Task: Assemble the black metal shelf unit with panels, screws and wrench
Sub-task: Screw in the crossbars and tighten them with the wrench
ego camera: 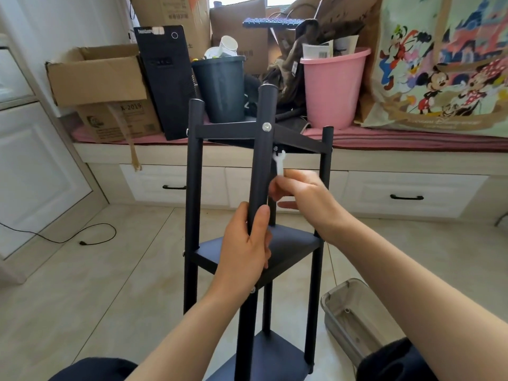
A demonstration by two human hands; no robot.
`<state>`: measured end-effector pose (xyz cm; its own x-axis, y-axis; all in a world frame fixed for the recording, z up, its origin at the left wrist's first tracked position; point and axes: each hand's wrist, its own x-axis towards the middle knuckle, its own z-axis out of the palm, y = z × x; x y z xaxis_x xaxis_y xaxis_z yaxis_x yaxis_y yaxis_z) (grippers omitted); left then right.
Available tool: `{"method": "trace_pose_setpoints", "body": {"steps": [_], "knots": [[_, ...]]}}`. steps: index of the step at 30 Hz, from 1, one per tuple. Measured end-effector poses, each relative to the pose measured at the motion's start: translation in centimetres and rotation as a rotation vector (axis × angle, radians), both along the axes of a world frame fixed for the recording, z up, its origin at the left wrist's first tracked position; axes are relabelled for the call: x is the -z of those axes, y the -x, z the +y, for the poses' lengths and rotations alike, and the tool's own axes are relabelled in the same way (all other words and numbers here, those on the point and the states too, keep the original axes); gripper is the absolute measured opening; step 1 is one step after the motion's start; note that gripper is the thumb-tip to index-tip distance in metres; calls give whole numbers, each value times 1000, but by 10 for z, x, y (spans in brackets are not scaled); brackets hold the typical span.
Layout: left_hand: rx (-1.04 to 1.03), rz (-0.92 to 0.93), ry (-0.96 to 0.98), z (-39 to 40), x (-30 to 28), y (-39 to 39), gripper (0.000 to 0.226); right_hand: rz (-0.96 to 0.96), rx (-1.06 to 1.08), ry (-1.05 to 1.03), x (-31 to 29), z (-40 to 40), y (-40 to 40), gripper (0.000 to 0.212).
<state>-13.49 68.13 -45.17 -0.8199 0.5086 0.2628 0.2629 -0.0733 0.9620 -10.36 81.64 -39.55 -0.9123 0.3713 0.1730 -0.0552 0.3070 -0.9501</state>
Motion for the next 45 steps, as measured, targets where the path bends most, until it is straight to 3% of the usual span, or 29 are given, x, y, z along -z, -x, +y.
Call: {"method": "trace_pose_setpoints", "body": {"steps": [4,22,28,32,37,45], "knots": [[35,-8,-14,-3,-1,1,44,-47,-15,-40,-2,-5,5,32],[-10,-4,37,-16,1,13,34,123,-23,143,0,-9,25,35],[30,-34,24,-21,1,14,41,175,9,-47,-5,-9,19,32],[68,-47,15,-24,1,14,41,220,27,-124,-9,-10,18,48],[69,-86,-16,-24,1,18,52,204,15,-162,-7,-8,18,32],[104,-97,18,-26,1,29,45,136,-35,-81,2,-2,27,26]]}}
